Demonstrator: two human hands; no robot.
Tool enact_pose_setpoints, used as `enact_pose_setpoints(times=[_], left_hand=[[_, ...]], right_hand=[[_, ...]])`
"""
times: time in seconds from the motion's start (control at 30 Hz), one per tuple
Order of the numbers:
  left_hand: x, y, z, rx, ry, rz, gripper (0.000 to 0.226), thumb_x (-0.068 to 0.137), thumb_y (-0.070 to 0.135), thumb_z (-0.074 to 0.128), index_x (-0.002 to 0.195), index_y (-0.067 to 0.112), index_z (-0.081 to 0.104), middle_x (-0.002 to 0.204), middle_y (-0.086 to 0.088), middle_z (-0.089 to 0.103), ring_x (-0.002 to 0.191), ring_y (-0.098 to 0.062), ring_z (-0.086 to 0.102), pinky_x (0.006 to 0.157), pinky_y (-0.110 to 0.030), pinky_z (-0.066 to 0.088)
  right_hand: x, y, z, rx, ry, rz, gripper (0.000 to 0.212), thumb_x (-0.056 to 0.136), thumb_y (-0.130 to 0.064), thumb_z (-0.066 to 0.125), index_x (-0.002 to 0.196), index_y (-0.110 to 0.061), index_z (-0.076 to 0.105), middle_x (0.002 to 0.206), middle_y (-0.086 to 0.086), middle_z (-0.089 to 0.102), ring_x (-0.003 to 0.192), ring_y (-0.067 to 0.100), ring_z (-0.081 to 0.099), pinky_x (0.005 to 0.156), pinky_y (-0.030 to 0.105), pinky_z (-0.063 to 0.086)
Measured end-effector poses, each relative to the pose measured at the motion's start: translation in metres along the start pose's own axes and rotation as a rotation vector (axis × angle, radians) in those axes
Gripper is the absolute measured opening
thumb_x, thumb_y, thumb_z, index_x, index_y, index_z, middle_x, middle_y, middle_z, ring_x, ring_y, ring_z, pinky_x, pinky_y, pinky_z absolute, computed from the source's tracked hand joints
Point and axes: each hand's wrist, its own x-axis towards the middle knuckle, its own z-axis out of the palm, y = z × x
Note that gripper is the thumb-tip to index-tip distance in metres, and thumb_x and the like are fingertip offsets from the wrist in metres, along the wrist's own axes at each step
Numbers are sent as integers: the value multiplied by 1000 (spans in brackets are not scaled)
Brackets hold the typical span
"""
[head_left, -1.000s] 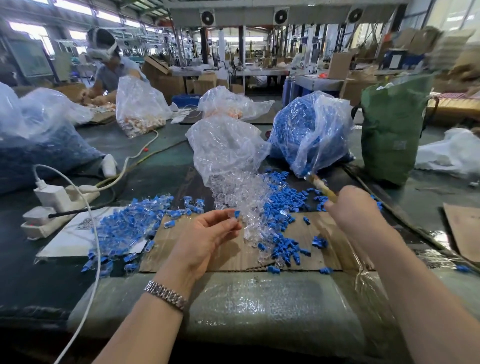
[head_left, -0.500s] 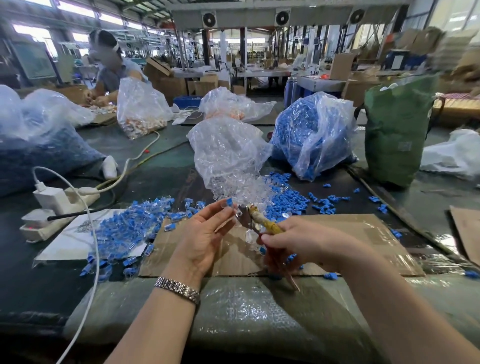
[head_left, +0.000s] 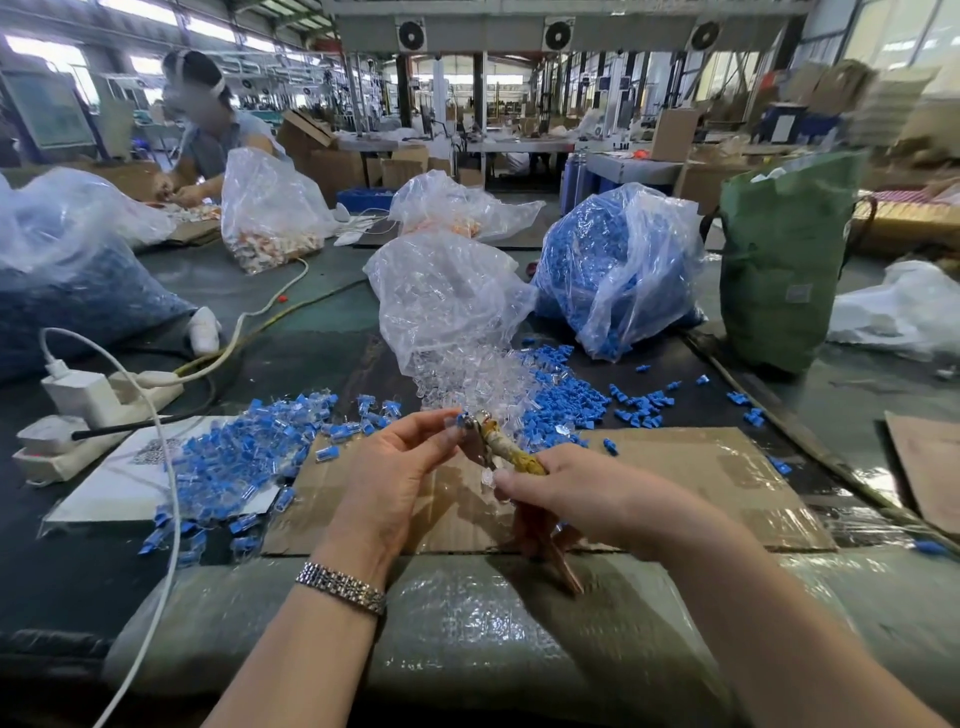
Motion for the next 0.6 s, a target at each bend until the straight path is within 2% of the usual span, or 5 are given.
enact_pose_setpoints(times=[0.2,0.33,0.43,0.5,0.6], left_hand=[[0,-3,3,15,2,14,22,75,13,75,96,18,82,100,-14,78,86,-19,74,68,-22,60],[-2,-3,3,135,87,111,18,78,18,78,96,22,82,97,-3,79,88,-13,74,73,-20,58],[1,-3,-6,361,371,211,15,89,13,75,91,28,76,93,5,78,88,-11,71,69,-15,52],[5,-3,-11,670,587,261,20,92,11,71,102,28,70,109,2,69,100,-15,63,83,-21,50],[1,-4,-4,966,553,373,28,90,8,66,114,24,66,113,3,54,108,-14,52,96,-30,47]], right_hand=[[7,2,15,-173,170,-7,44,101,-51,50,75,-17,60,59,-4,54,52,12,50,61,30,42],[3,-2,8,-60,94,6,43,101,-51,50,79,-17,63,55,-6,61,49,10,55,56,26,44],[-3,1,-12,-59,103,35,42,98,-54,54,80,-16,60,72,3,70,62,16,63,67,33,51],[-1,8,-28,-142,255,60,41,97,-52,57,77,-17,54,72,3,63,62,17,58,61,30,45],[9,23,-44,-433,500,175,38,97,-51,57,81,-16,53,80,2,62,67,19,59,56,30,42]])
